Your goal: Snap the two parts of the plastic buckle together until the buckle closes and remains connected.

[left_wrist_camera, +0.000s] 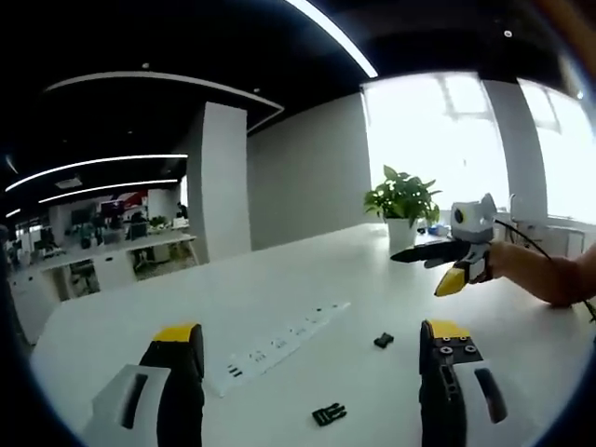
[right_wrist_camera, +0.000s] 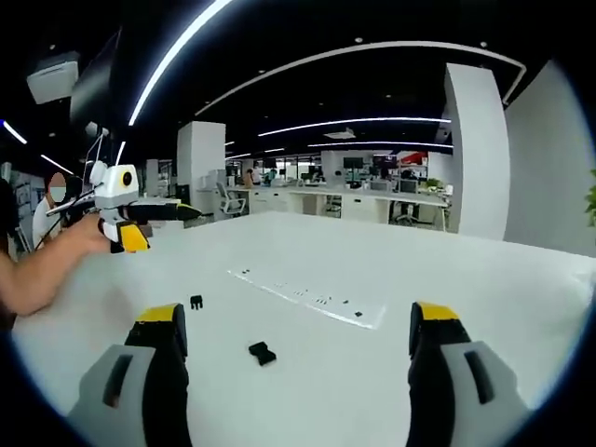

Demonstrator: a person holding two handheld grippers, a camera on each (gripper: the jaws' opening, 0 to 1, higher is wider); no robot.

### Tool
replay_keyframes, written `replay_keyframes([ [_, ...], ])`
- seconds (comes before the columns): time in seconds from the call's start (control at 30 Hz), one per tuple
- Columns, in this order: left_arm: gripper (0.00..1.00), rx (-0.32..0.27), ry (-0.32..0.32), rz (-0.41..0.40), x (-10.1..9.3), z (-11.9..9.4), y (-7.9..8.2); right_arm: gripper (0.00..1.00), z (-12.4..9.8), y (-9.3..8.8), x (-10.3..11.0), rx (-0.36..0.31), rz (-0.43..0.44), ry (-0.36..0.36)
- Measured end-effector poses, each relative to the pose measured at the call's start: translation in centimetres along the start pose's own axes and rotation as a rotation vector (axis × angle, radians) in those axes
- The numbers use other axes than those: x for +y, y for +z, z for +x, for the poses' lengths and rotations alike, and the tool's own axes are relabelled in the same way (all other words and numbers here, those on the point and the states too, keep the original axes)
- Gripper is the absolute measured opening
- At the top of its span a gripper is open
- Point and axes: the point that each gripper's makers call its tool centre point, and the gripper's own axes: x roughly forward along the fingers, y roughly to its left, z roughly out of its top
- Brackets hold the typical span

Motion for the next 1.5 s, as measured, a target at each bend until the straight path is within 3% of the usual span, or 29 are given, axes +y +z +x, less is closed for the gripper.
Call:
replay_keyframes([
  [0.27,0.98,0.009,0.01,-0.007,1.8,-0.2,-0.4,1.0,0.9,1.3,-0.9,-0.028,0.023,0.004],
  [0.63,0.97,0.003,0.003,-0.005,3.6,0.5,-0.1,1.0,3.4,0.9,-1.9,-0.007,-0.005,0.018],
  [1.1,0.96,0.002,-0.011,-0.006,4.7,1.4,-0.3,1.0,5.5,0.8,-1.7,0.005,-0.046,0.052],
  [1.5,0.95,0.019,-0.022,0.019,5.7,2.9,-0.2,0.99,7.3,1.7,-2.1,-0.013,-0.051,0.067],
])
